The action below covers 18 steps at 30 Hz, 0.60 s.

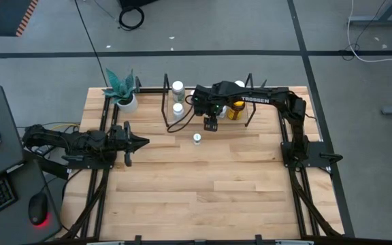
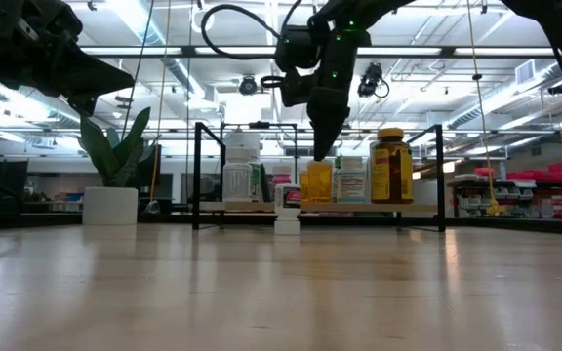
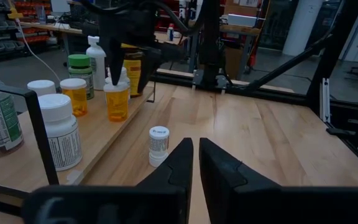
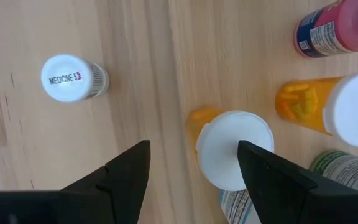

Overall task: Pick and place medicine bottles onto shelf by color
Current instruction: Close the yellow pill bottle

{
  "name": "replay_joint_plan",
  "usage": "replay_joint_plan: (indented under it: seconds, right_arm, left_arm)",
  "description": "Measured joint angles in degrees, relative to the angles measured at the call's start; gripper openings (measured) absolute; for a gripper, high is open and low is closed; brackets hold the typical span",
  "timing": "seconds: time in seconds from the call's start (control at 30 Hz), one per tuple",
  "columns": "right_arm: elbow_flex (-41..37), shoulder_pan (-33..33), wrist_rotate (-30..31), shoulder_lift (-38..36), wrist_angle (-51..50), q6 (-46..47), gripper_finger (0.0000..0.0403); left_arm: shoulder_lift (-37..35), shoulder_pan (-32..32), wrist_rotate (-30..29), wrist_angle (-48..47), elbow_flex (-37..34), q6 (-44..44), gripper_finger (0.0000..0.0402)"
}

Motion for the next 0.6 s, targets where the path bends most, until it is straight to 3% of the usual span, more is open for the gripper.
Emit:
replay_joint_plan:
  seconds: [0.6]
  right_arm:
    - [0.0,1.2,-0.01,0.0,0.09,0.01,0.025]
  left_arm:
    - [0.01,0.0,0.0,-0.01,0.0,0.0,0.0035]
